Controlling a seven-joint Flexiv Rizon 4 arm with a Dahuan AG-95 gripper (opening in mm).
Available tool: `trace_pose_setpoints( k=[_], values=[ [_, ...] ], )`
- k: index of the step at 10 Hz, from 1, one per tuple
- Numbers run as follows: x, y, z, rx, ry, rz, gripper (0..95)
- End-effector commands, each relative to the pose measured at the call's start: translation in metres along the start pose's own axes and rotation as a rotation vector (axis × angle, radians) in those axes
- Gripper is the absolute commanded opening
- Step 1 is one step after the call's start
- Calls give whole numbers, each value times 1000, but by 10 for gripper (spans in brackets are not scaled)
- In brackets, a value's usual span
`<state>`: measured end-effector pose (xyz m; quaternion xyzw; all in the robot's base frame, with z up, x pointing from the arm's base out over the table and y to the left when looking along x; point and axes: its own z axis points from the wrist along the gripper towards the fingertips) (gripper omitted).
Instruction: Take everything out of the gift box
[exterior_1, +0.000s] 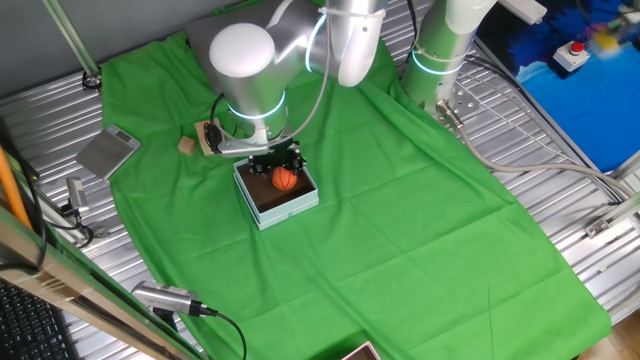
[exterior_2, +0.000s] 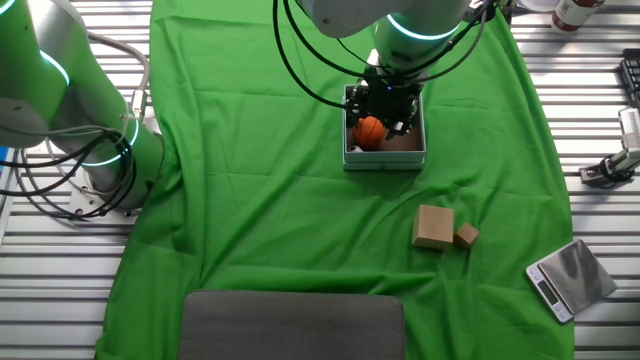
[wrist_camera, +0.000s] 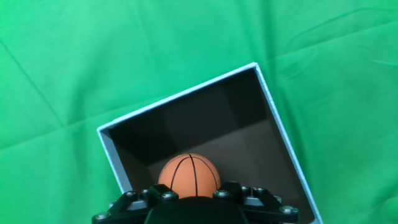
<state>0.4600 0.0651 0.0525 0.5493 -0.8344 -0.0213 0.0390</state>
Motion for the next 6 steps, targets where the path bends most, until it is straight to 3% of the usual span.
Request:
trace_pose_setpoints(
  k=[1, 6],
  values=[
    [0, -1, 0, 2, 1, -1, 0],
    [-1, 7, -14, 6, 26, 33, 0]
  ],
)
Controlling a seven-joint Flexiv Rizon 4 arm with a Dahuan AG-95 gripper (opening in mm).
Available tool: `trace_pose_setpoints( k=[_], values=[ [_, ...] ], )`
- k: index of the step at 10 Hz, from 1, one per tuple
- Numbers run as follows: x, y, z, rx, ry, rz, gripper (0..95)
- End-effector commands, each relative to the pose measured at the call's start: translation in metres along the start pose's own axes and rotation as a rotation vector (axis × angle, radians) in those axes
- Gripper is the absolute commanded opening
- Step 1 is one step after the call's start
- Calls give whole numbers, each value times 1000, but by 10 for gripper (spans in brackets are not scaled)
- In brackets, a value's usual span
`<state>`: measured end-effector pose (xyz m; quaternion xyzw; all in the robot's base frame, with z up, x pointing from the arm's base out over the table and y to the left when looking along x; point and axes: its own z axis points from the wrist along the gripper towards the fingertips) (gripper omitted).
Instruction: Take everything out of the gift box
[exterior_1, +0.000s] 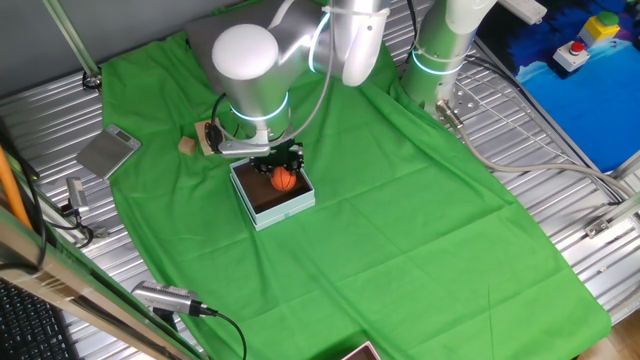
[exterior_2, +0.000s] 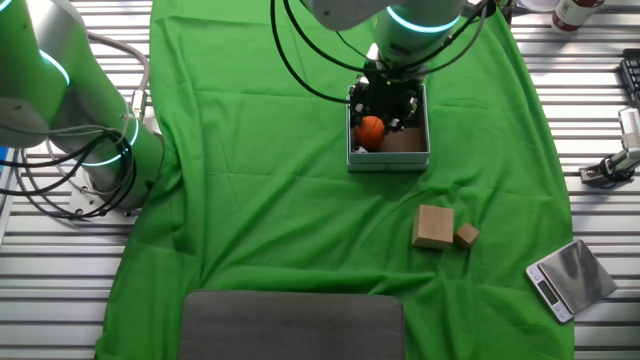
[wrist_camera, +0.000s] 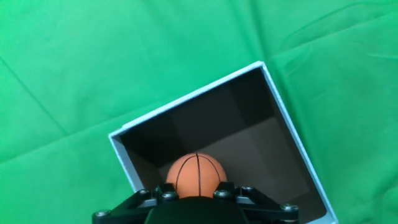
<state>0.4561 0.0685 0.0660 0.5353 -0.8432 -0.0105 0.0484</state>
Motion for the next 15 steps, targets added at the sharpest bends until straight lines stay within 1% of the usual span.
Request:
trace_pose_setpoints(
  k=[1, 2, 5, 6, 8, 12, 13, 15],
  values=[
    [1, 2, -2, -2, 0, 4, 0],
    [1, 3, -5, -3, -1, 9, 0],
    [2, 3, -6, -3, -1, 10, 0],
    [2, 3, -6, 0, -3, -2, 0],
    [2, 4, -7, 0, -4, -24, 380],
    [5, 8, -17, -1, -5, -26, 380],
    [10, 8, -20, -5, -10, -22, 380],
    [18, 8, -28, -7, -4, -12, 380]
  ],
)
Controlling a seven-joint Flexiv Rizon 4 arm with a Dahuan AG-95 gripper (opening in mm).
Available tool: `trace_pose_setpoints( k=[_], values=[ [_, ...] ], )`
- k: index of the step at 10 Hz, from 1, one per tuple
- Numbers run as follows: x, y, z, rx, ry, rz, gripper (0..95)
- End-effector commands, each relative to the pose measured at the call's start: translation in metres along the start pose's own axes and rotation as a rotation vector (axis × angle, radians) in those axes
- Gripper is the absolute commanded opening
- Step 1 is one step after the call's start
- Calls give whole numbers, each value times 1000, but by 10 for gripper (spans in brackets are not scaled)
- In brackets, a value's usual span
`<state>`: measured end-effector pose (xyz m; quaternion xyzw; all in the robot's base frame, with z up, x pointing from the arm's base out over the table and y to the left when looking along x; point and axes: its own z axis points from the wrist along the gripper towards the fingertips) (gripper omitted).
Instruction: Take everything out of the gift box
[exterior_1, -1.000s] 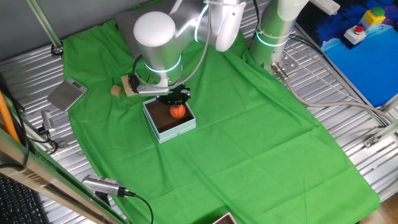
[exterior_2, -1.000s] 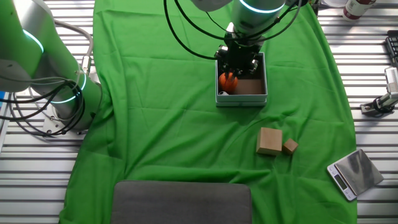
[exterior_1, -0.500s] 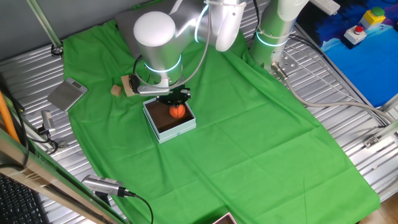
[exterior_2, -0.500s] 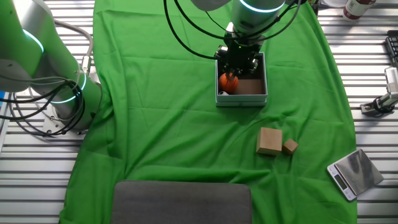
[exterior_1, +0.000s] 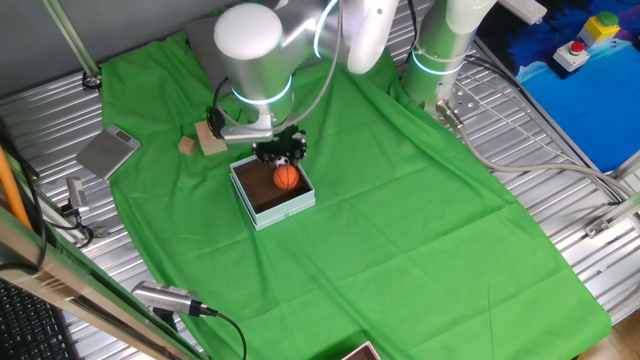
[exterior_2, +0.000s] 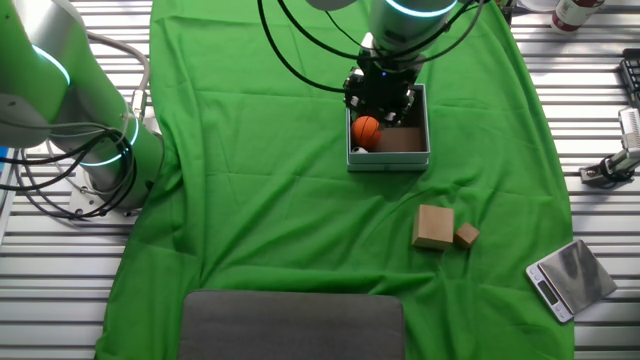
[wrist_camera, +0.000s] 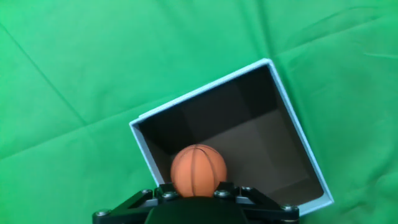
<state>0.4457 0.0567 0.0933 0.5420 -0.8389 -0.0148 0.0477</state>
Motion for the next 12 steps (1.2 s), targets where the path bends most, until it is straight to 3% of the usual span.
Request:
trace_pose_setpoints(
  k=[1, 2, 3, 6, 9, 12],
  values=[
    [1, 2, -2, -3, 4, 12, 380],
    [1, 2, -2, -5, 9, 16, 380],
    [1, 2, -2, -10, 14, 25, 570],
    [1, 2, -2, -20, 20, 27, 570],
    [0, 1, -2, -11, 37, 13, 570],
    [-5, -2, 3, -11, 36, 21, 570]
  ],
)
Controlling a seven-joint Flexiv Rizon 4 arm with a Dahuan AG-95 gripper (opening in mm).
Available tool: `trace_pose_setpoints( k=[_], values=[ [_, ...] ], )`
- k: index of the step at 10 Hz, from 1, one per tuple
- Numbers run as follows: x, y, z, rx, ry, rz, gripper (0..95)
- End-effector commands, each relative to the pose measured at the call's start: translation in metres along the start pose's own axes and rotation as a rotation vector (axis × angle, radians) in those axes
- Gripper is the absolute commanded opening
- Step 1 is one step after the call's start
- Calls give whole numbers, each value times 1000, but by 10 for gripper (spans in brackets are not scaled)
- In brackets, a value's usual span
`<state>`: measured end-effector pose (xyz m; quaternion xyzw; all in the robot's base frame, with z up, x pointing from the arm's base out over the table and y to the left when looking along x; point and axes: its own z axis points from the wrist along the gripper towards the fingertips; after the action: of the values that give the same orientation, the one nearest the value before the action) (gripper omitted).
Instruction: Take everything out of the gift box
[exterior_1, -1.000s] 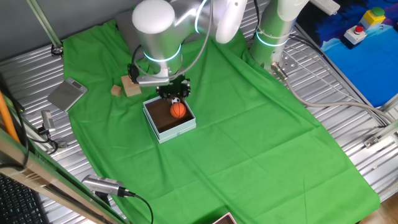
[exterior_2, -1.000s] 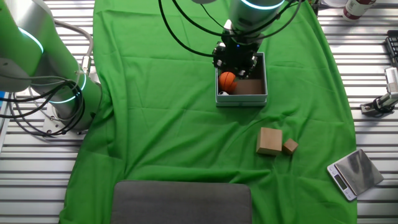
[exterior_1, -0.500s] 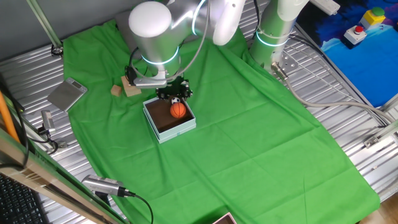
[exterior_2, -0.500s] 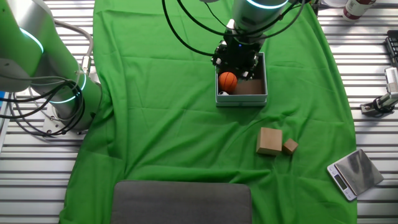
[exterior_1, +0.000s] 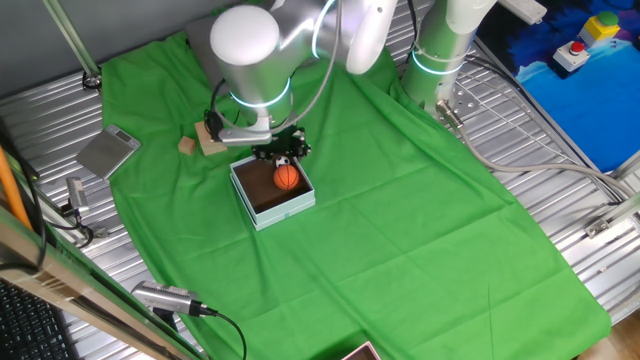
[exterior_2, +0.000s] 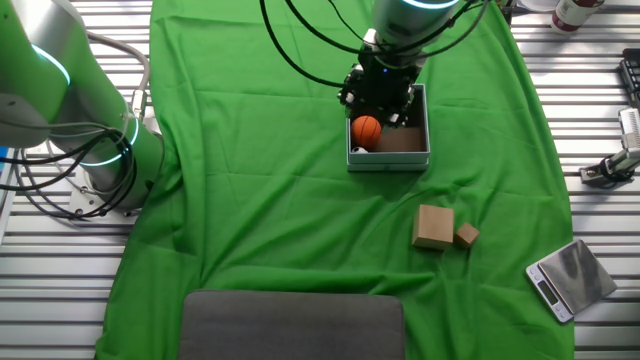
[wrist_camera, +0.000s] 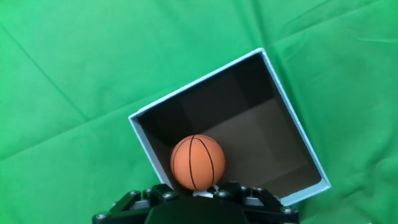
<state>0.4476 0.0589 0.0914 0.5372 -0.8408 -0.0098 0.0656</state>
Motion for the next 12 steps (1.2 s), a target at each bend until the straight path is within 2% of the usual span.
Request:
trace_pose_setpoints(
  k=[1, 4, 8, 12],
  values=[
    [-5, -2, 4, -1, -1, 19, 570],
    [-13, -8, 13, -3, -6, 23, 570],
    [-12, -21, 26, -9, -23, 9, 570],
    [-19, -20, 31, -17, -33, 12, 570]
  ],
)
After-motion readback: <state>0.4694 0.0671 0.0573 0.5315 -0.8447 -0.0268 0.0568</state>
